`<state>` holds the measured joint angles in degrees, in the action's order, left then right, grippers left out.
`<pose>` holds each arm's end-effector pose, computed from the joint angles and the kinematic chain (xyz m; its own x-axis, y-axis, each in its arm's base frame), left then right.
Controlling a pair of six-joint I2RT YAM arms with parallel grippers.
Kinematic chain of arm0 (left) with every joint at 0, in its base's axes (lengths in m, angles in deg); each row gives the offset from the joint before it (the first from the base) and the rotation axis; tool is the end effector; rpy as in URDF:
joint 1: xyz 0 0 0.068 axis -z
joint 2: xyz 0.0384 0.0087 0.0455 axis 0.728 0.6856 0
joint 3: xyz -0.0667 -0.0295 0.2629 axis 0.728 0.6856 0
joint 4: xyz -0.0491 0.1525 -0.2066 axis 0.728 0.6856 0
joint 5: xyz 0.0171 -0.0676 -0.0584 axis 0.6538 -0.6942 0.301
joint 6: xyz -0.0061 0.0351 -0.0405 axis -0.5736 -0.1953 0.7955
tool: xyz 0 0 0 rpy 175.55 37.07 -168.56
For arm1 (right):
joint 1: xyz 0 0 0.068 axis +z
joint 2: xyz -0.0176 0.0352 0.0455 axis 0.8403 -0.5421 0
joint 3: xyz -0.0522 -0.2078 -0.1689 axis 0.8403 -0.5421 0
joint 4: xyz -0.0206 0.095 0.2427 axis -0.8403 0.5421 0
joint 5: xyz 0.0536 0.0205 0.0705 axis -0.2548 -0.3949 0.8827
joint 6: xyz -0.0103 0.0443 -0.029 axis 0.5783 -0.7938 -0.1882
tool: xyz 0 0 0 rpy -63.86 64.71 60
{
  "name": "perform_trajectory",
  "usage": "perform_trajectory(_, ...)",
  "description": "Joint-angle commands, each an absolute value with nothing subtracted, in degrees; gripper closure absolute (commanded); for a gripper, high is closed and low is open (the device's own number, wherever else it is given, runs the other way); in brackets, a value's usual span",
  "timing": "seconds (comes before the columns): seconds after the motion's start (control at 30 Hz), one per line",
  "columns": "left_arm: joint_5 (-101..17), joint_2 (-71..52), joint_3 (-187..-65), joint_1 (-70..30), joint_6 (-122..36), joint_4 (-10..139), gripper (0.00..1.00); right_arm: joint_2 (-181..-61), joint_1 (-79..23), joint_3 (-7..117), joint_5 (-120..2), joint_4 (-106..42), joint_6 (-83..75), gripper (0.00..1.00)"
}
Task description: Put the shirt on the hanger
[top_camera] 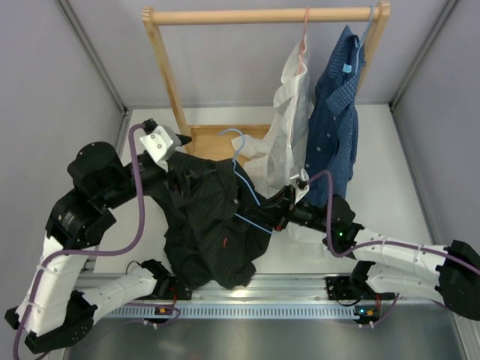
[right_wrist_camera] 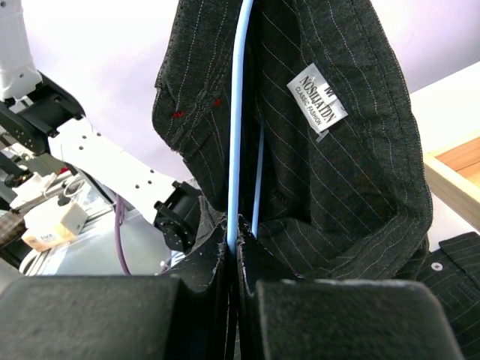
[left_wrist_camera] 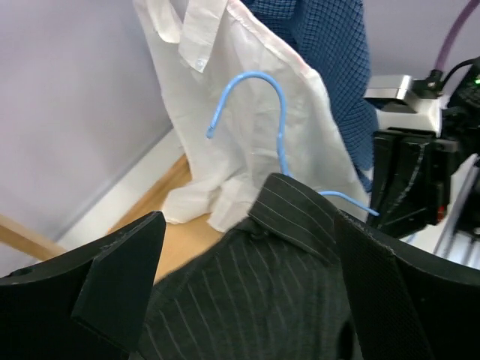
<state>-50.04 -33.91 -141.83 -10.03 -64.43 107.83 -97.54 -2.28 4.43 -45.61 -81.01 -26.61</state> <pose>0.0907 -0.0802 0.5048 0.0773 0.1517 -0.9854 0.7995 0.5811 0.1521 0.1168 0.1881 0.2846 -0.3379 0.3230 -0.8840 -0.9134 0.1138 0.3908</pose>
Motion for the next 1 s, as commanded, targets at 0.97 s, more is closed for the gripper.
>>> perform_trajectory(0.97, -93.1, -15.8, -144.0, -12.9, -77.9, 116.9, 0.41, -80.0, -2.1, 0.3, -37.0, -76.4, -18.8, 1.00)
